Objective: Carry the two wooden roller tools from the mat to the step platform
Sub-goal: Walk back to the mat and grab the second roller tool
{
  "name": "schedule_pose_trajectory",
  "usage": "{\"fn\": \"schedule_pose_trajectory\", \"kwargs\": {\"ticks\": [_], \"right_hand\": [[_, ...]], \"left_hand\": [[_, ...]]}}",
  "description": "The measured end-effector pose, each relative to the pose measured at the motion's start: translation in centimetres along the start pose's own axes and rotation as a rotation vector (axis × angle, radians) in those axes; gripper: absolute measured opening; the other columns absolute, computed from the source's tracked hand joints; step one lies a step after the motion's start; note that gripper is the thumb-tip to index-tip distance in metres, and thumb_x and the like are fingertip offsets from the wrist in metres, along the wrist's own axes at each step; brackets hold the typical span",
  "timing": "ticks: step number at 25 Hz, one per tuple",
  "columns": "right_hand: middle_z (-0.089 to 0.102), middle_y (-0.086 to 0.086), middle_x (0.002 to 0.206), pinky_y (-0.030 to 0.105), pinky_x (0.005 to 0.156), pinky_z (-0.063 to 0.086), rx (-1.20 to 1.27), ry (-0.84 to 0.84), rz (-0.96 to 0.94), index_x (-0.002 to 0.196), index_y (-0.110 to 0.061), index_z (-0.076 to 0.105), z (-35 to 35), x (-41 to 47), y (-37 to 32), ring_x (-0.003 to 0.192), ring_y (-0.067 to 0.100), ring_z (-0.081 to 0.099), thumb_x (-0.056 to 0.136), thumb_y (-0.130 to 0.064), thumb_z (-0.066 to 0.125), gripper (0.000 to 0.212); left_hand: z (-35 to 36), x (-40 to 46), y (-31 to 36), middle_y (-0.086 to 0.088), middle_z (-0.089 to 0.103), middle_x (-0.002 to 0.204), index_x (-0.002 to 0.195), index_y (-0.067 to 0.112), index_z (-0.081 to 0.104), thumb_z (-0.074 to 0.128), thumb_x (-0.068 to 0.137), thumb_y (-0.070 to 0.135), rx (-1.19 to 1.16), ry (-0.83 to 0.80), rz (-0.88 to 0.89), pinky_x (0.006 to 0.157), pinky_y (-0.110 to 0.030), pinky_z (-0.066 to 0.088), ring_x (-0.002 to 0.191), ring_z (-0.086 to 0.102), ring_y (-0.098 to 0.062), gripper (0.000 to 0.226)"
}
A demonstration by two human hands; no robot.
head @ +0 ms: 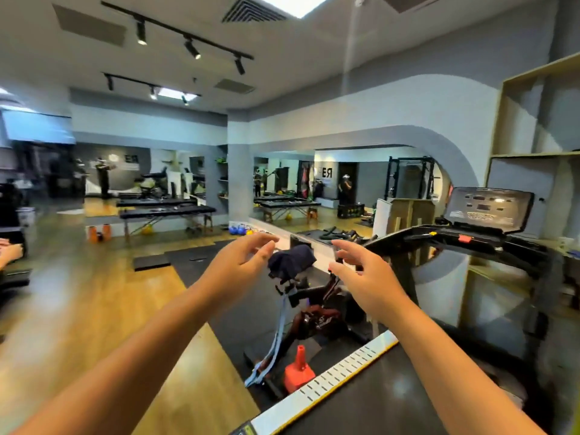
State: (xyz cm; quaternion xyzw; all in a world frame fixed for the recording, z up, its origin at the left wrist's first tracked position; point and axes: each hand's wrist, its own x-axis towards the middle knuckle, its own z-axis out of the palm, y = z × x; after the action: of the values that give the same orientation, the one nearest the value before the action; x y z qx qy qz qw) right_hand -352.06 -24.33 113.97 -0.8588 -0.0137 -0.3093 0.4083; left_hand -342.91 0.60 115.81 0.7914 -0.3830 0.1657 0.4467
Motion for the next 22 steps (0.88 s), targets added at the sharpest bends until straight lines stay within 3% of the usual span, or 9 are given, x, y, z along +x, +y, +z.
{"fn": "schedule_pose_trajectory", "kwargs": {"ticks": [4,7,12,14,18,22], "right_hand": [[0.066,-0.013,0.125,0.033,0.096,0.049,0.116,-0.163,-0.101,0.135,-0.047,0.058,8.0,2.7,-3.2,0.117,0.008,0.060,0.097,-0.037,0.067,0.041],[0.064,-0.015,0.125,0.034,0.096,0.047,0.196,-0.265,-0.174,0.142,-0.038,0.057,14.7,4.3,-6.6,0.121,0.009,0.057,0.097,-0.036,0.067,0.046],[0.066,-0.009,0.126,0.033,0.097,0.047,0.263,-0.382,-0.306,0.143,-0.034,0.057,25.3,6.4,-13.5,0.120,0.011,0.058,0.097,-0.033,0.068,0.047],[0.066,-0.009,0.126,0.033,0.096,0.048,0.288,-0.410,-0.320,0.143,-0.034,0.058,28.9,7.2,-15.5,0.120,0.011,0.059,0.097,-0.034,0.068,0.047],[0.066,-0.011,0.124,0.028,0.089,0.046,0.314,-0.441,-0.350,0.143,-0.037,0.058,36.9,9.2,-19.4,0.112,0.002,0.058,0.097,-0.035,0.068,0.047],[0.065,-0.012,0.124,0.031,0.093,0.048,0.332,-0.458,-0.329,0.143,-0.040,0.056,44.6,11.5,-20.9,0.114,0.005,0.057,0.096,-0.039,0.066,0.047]], "left_hand": [[-7.8,-4.8,-2.8,0.008,0.070,0.121,0.128,0.026,0.066,0.049,0.107,0.037,0.150,0.159,-0.148,0.093,-0.030,0.051,0.110,0.063,-0.004,0.030],[-13.1,-7.6,-4.6,0.011,0.069,0.115,0.129,0.025,0.066,0.049,0.107,0.035,0.250,0.231,-0.218,0.080,-0.013,0.045,0.101,0.060,0.008,0.030],[-22.3,-11.7,-8.6,0.024,0.061,0.107,0.129,0.028,0.065,0.048,0.106,0.038,0.398,0.321,-0.319,0.074,-0.007,0.040,0.098,0.056,0.014,0.030],[-25.3,-12.9,-10.3,0.024,0.062,0.102,0.126,0.031,0.065,0.050,0.106,0.038,0.416,0.350,-0.342,0.076,-0.017,0.043,0.094,0.059,0.004,0.027],[-31.9,-13.9,-15.2,0.007,0.070,0.112,0.127,0.030,0.066,0.048,0.106,0.037,0.455,0.371,-0.397,0.090,-0.040,0.052,0.104,0.063,-0.011,0.028],[-36.8,-13.6,-20.9,0.011,0.069,0.119,0.129,0.032,0.065,0.046,0.107,0.039,0.454,0.356,-0.438,0.095,-0.038,0.051,0.112,0.061,-0.007,0.030]]}}
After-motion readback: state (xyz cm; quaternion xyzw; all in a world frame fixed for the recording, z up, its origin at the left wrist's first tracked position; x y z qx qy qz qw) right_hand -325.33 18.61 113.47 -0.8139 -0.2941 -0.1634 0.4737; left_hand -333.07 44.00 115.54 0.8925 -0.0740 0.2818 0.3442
